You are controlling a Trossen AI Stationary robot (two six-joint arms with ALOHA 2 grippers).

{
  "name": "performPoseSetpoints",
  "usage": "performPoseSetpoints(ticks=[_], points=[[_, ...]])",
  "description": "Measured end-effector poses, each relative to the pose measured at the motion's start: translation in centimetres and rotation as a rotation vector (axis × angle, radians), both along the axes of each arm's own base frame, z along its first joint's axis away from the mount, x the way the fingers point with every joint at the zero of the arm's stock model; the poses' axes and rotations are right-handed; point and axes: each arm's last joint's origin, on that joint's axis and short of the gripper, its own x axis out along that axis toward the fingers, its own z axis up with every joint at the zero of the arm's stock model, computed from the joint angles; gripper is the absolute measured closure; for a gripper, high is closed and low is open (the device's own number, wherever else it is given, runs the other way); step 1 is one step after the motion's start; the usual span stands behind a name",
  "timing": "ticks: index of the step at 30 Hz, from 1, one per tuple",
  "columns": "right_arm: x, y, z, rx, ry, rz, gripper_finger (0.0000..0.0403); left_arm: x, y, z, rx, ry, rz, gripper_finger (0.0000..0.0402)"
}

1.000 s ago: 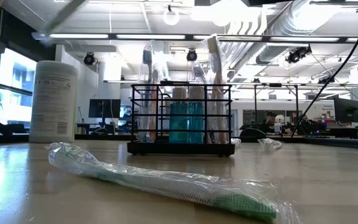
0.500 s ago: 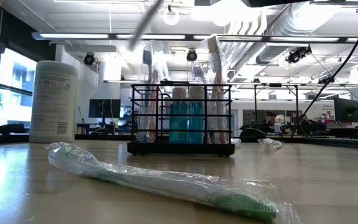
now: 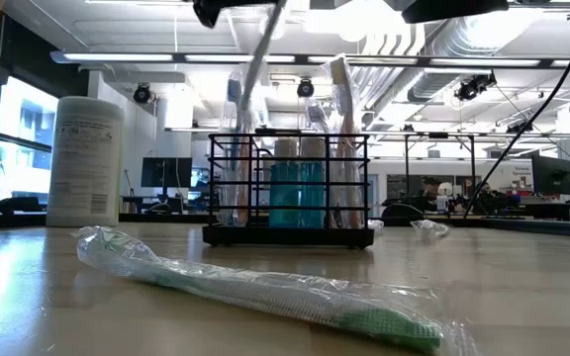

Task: Pick & Place toothbrushing station
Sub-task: Put the middle left green toothbrush into the black mesh

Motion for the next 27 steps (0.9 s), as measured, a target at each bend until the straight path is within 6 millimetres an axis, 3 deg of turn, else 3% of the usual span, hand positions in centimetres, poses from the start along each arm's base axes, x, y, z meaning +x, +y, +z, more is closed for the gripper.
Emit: performPoseSetpoints(ticks=[7, 14, 27], points=[[0.0, 0.0, 0.0, 0.013, -0.009, -0.003, 0.0166, -1.7, 0.5, 0.2, 0.013, -0.014, 0.002, 0.0401], [0.0, 0.0, 0.0, 0.016, -0.010, -0.003, 0.0166, -3.2, 1.1, -2.1, -0.001, -0.083, 0.033, 0.0401], [0.2, -0.3, 0.0, 0.010, -0.008, -0.016, 0.0166, -3.5, 2.4, -3.7, -0.013, -0.163, 0.040, 0.0401]])
